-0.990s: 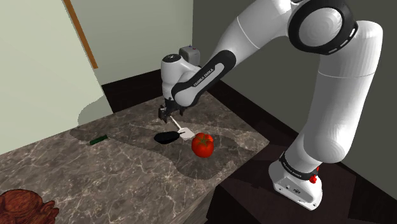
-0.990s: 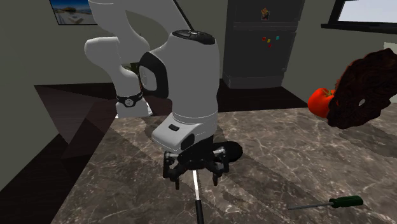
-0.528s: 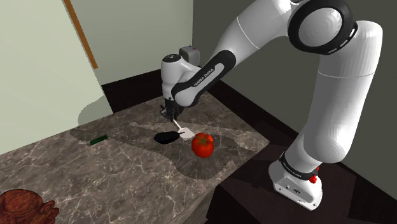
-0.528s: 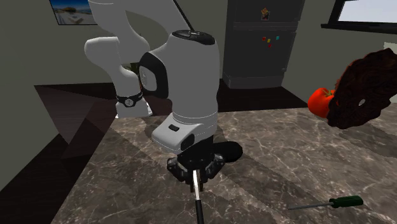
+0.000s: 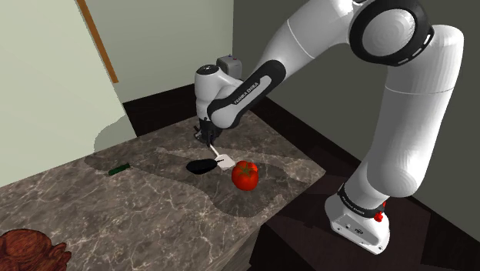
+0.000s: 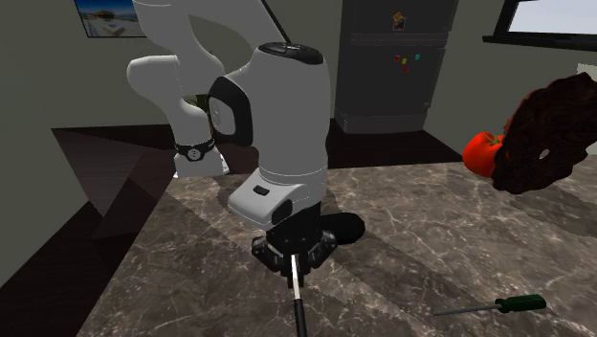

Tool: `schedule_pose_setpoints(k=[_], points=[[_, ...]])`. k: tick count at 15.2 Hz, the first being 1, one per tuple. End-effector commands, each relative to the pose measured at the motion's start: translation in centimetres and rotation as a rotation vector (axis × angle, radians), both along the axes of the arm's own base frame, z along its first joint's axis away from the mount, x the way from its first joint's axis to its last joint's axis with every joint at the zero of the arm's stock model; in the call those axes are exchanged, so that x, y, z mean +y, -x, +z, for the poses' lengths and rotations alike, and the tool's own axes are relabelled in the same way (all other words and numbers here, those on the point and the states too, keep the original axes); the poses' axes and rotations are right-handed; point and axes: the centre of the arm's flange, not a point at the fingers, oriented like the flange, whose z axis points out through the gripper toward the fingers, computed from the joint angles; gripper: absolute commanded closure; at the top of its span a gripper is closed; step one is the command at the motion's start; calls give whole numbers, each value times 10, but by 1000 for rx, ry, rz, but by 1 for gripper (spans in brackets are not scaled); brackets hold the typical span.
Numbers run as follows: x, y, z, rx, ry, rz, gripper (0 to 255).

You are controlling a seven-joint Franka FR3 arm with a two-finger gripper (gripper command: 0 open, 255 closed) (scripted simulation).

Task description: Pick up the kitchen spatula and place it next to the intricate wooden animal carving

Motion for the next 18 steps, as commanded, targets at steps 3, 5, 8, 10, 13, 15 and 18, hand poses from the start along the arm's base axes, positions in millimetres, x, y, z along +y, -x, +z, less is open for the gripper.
schedule_pose_setpoints(k=[3, 5, 8, 10, 13, 15, 18], points=[[0, 0, 18, 0, 0, 0, 255], [0, 0, 29, 0, 0, 0, 255], [0, 0, 45, 0, 0, 0, 255], [0, 0, 55, 0, 0, 0, 255], [0, 0, 71, 0, 0, 0, 255], [0, 0, 82, 0, 0, 0, 255], [0, 0, 98, 0, 0, 0, 255]])
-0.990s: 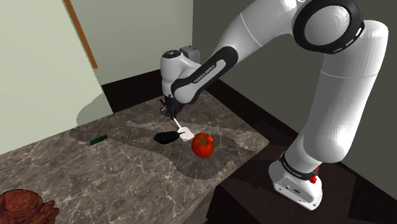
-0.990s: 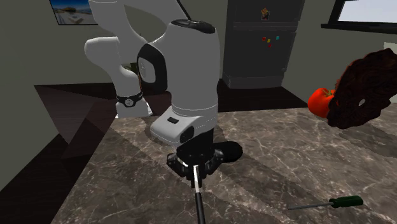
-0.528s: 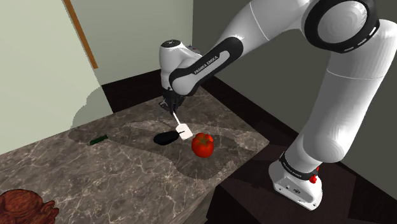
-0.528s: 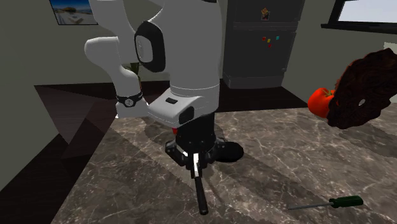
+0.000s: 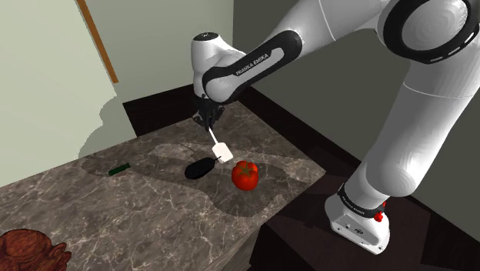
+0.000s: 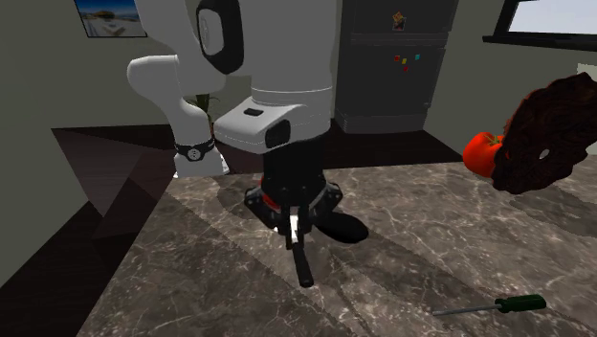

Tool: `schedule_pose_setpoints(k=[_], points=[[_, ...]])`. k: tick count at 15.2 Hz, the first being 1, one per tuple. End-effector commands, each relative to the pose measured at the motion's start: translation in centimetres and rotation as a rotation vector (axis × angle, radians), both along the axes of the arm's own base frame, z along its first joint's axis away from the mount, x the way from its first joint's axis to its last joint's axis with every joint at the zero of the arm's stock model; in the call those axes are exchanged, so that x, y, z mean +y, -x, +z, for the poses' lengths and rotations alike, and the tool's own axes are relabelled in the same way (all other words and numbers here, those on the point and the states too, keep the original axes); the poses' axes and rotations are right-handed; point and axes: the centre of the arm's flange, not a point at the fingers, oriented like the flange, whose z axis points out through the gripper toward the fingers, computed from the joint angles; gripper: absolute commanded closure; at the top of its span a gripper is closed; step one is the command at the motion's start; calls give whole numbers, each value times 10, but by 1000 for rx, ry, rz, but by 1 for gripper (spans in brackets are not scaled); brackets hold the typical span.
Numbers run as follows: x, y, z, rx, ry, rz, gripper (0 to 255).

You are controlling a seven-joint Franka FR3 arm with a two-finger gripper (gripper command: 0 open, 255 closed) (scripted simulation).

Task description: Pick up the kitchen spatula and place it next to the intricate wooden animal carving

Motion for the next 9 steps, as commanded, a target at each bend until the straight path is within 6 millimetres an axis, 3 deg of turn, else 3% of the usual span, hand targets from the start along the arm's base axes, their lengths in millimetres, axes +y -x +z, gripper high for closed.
schedule_pose_setpoints(k=[1, 9], points=[[1, 0, 11, 1, 0, 0, 255], [1, 0, 53, 1, 0, 0, 255]])
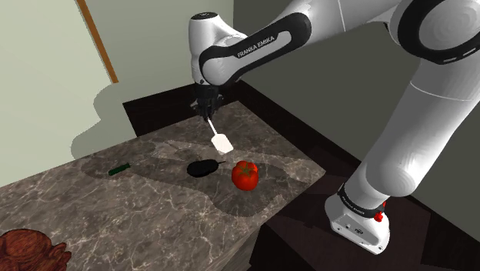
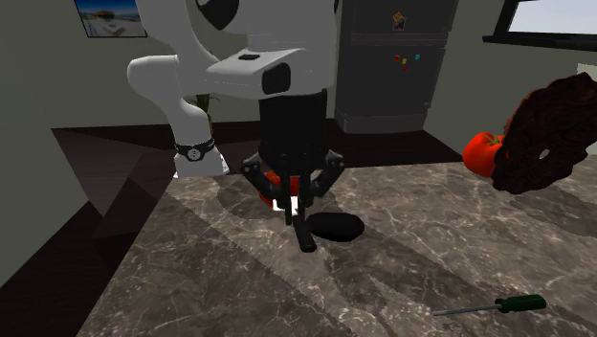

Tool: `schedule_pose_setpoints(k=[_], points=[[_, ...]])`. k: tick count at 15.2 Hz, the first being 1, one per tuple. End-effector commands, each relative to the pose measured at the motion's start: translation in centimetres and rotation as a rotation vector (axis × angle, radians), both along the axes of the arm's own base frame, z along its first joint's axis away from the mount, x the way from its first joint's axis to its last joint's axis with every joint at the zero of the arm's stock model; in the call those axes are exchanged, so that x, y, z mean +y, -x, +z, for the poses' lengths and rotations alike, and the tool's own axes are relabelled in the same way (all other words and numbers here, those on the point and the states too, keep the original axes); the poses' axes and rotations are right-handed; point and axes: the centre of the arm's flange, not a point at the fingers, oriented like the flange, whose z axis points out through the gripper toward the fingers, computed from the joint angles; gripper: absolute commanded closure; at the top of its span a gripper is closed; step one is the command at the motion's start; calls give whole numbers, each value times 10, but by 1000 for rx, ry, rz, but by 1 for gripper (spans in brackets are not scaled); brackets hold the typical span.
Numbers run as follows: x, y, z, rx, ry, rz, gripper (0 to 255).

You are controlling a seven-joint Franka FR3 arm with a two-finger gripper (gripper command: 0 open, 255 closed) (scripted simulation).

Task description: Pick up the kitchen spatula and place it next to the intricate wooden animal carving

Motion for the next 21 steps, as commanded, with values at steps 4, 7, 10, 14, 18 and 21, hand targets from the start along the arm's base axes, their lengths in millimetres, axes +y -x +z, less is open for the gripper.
schedule_pose_setpoints(k=[4, 7, 10, 14, 18, 21], points=[[0, 0, 26, 0, 0, 0, 255], [0, 0, 42, 0, 0, 0, 255], [0, 0, 58, 0, 0, 0, 255], [0, 0, 79, 0, 0, 0, 255], [0, 0, 100, 0, 0, 0, 255], [0, 0, 116, 0, 0, 0, 255]])
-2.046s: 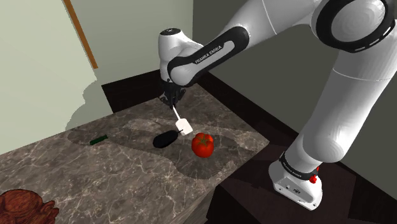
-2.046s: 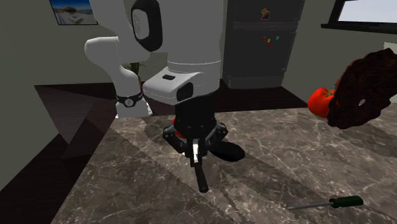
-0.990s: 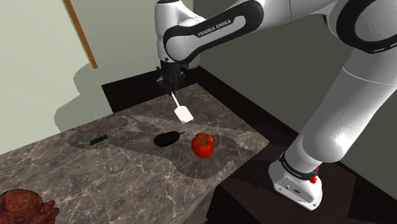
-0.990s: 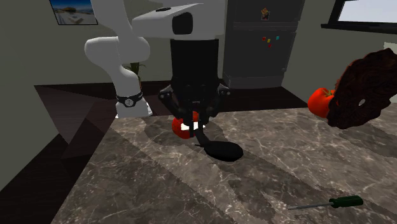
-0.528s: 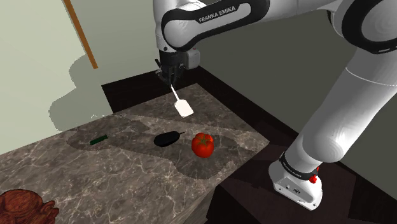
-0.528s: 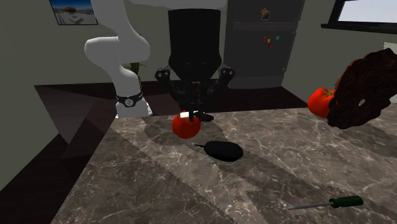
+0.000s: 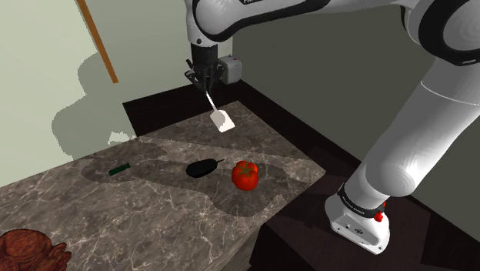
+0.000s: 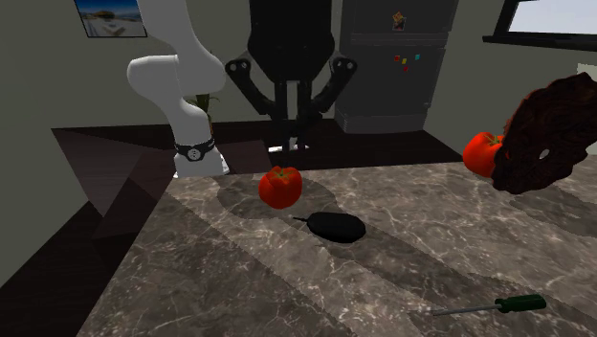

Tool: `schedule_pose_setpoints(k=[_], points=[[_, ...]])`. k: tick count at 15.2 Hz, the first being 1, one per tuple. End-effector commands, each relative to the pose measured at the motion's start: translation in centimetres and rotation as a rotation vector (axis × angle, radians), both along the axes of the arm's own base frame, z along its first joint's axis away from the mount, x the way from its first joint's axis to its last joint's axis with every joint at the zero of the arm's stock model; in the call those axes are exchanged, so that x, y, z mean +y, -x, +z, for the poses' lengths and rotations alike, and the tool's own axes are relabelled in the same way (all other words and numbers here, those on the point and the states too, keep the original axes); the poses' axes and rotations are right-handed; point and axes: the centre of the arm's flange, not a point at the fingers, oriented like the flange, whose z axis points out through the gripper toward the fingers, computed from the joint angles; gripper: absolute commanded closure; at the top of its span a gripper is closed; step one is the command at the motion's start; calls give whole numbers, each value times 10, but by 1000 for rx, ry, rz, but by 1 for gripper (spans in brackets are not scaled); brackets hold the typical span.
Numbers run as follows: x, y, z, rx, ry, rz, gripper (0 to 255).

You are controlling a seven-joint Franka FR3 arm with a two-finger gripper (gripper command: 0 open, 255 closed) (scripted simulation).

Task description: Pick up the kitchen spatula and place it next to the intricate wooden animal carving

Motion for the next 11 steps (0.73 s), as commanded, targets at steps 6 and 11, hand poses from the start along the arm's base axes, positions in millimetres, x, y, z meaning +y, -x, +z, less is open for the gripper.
schedule_pose_setpoints(k=[6, 11], points=[[1, 0, 36, 0, 0, 0, 255], [1, 0, 62, 0, 0, 0, 255]])
